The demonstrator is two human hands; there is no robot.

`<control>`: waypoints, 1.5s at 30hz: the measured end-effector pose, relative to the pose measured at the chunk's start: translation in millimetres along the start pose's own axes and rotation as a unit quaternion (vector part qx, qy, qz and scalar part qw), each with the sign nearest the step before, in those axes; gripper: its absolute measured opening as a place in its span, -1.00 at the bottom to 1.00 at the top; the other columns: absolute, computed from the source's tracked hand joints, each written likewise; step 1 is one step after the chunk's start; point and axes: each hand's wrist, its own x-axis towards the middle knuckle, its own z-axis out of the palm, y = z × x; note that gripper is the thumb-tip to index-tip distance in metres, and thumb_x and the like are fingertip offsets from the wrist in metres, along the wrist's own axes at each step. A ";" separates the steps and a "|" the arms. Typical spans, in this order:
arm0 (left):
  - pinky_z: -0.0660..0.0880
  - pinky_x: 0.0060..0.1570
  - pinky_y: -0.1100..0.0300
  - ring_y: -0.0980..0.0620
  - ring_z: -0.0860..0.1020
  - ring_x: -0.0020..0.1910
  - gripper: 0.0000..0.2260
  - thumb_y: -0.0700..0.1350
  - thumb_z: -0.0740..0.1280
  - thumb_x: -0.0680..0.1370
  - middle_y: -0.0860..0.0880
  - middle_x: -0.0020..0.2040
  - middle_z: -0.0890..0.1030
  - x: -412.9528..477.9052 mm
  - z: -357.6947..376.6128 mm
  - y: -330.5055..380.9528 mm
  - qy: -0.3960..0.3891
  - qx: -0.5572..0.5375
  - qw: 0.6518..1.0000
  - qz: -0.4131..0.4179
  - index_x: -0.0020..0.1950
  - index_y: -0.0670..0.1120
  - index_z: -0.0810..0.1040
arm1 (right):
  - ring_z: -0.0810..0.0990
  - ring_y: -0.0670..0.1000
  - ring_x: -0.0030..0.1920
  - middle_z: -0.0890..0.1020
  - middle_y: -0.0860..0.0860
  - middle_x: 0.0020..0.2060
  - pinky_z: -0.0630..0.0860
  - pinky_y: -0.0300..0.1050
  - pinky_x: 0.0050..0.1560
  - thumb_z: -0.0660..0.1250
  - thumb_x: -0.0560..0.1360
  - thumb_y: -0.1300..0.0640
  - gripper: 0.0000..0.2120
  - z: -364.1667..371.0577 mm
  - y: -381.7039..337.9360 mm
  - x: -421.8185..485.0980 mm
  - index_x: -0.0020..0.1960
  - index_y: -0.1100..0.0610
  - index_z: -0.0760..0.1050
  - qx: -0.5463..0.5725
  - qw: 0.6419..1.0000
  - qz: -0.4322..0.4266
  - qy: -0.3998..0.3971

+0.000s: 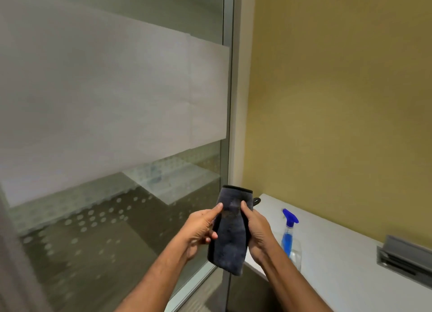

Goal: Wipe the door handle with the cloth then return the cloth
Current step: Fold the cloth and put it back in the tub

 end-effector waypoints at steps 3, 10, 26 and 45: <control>0.28 -0.46 0.25 0.08 0.46 -0.51 -0.58 0.35 0.50 0.39 0.03 -0.37 0.62 21.3 0.4 -4.2 -0.047 0.006 0.998 -0.052 -0.16 -0.01 0.68 | 0.73 0.18 -0.02 0.78 0.14 -0.12 0.64 0.02 -0.10 0.41 0.52 -0.18 -0.61 0.5 7.5 10.7 0.08 0.15 0.65 -0.019 1.000 -0.006 0.017; 0.59 -0.47 0.20 -0.07 0.66 -0.44 -0.46 0.26 0.55 0.41 -0.17 -0.20 0.77 67.1 27.4 -21.8 -0.027 -0.050 0.991 -0.119 0.06 -0.21 0.72 | 0.65 0.39 0.15 0.66 0.35 0.14 0.57 0.41 0.18 0.36 0.57 -0.01 -0.58 -15.4 14.4 31.5 0.22 0.33 0.54 -0.022 0.996 0.020 0.078; 0.67 -0.26 0.09 -0.18 0.74 -0.09 -0.62 0.09 0.58 0.43 -0.21 -0.13 0.78 132.1 85.7 -45.9 0.036 -0.067 0.994 -0.078 -0.03 -0.23 0.73 | 0.44 0.01 0.38 0.49 -0.05 0.37 0.41 0.08 0.41 0.38 0.31 -0.50 -0.17 -95.9 29.1 95.6 0.42 -0.08 0.39 -0.514 0.826 -0.215 -0.088; 0.59 0.28 -0.21 -0.19 0.66 0.25 -0.31 -0.14 0.65 0.34 -0.16 0.25 0.70 169.6 111.3 -121.1 -0.084 -0.087 0.990 -0.073 0.44 -0.09 0.52 | 0.74 0.10 -0.02 0.75 0.17 -0.04 0.68 -0.07 -0.01 0.52 0.46 -0.06 -0.61 -155.9 35.0 172.4 0.12 0.20 0.64 -0.184 0.980 0.040 -0.060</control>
